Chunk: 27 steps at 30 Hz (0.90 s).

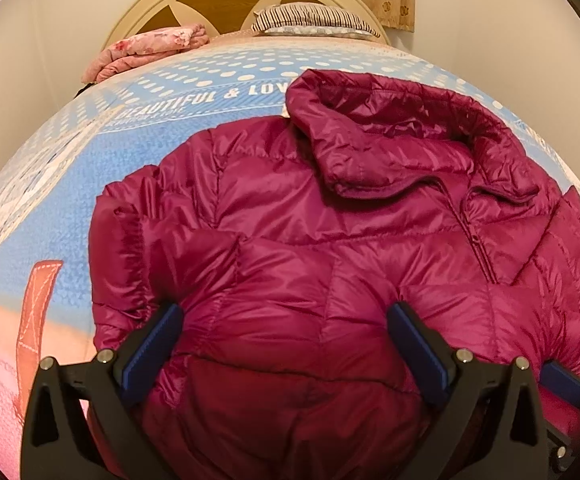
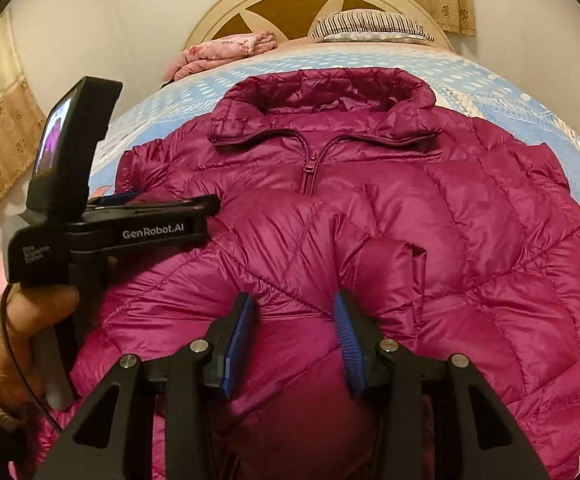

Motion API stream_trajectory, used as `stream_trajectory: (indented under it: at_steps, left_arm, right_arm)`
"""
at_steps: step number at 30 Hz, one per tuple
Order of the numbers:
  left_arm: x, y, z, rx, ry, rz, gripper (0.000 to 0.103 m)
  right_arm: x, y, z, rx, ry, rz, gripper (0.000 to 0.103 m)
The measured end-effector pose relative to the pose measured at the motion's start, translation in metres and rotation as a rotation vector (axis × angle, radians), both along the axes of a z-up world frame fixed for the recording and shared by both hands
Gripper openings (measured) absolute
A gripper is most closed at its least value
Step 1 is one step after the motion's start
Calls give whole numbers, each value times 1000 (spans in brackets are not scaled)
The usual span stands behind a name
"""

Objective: Fold large clothes

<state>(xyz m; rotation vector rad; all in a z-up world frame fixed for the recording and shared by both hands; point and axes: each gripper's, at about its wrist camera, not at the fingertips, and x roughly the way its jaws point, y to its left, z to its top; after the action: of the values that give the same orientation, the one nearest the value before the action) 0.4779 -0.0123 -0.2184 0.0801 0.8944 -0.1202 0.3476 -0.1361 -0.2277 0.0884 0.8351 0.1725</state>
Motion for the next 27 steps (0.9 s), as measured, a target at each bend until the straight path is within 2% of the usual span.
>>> stream_trajectory:
  at_steps: [4, 9, 16, 19, 27]
  left_arm:
    - [-14, 5, 9, -18, 13, 28, 103]
    - [-52, 9, 32, -34, -52, -31, 103]
    - [-56, -1, 10, 8, -28, -51, 103]
    - [-50, 1, 5, -6, 6, -50, 103]
    - [-50, -5, 1, 28, 3, -40, 103]
  right_arm:
    - [0, -4, -3, 18, -20, -3, 43]
    - [0, -3, -1, 23, -29, -4, 43]
    - [-2, -2, 0, 19, -31, -6, 43]
    - [-1, -1, -1, 14, -31, -6, 43]
    - [-1, 1, -1, -5, -28, -7, 43]
